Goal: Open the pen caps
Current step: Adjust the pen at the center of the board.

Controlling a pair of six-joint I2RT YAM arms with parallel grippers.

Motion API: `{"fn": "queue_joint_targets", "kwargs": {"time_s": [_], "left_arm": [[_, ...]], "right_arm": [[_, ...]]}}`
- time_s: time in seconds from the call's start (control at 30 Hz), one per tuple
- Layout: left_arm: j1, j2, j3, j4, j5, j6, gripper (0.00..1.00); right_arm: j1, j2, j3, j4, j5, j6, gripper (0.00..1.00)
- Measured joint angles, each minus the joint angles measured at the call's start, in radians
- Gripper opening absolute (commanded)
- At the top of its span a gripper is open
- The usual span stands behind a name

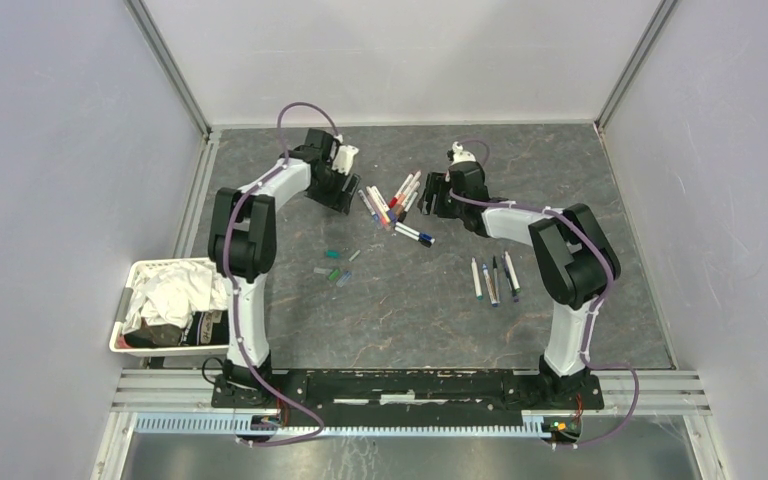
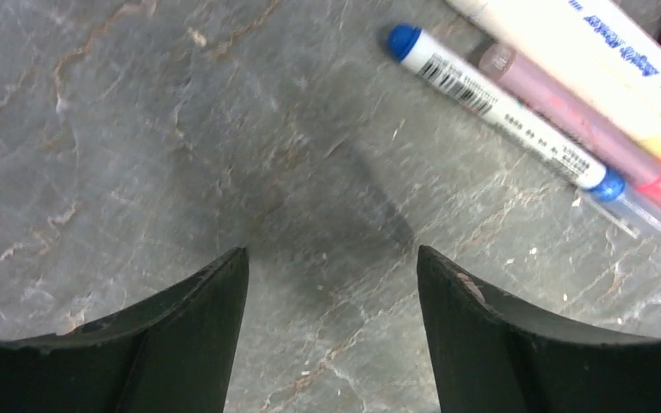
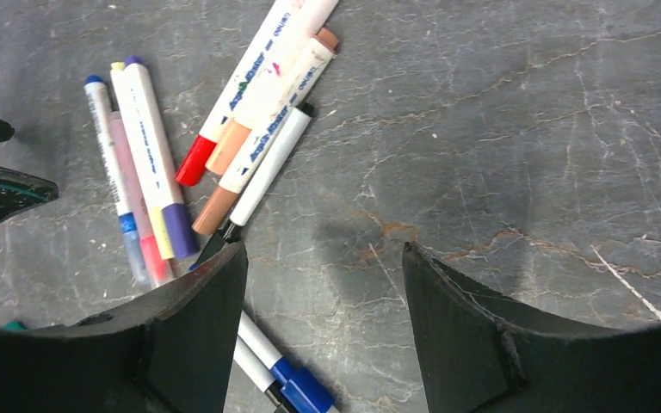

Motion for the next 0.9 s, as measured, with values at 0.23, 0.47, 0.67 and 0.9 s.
{"fn": "queue_joint_targets", "kwargs": {"time_s": [0.23,0.47,0.67,0.9], "left_arm": [[-0.051,0.093,0.134,0.011,-0.043,-0.005,0.77],[-0.085,0.228,0.346,0.013,-0.063,-0.034,0.77],[-0.119,0.280,0.425,0.024,-0.066,-0.046,0.77],[-0.171,0.293,0.439,0.050,-0.065,-0.046,0.78]], "right_arm": [[0.000,0.022,0.007,0.002,0.026,0.040,0.76],[-0.014,0.050,0.007,0.022,0.015,0.096,0.77],[-0.044,0.055,0.002,0.043,0.004,0.116,0.77],[-0.069,0.079,0.025,0.064,-0.012,0.135,0.77]]}}
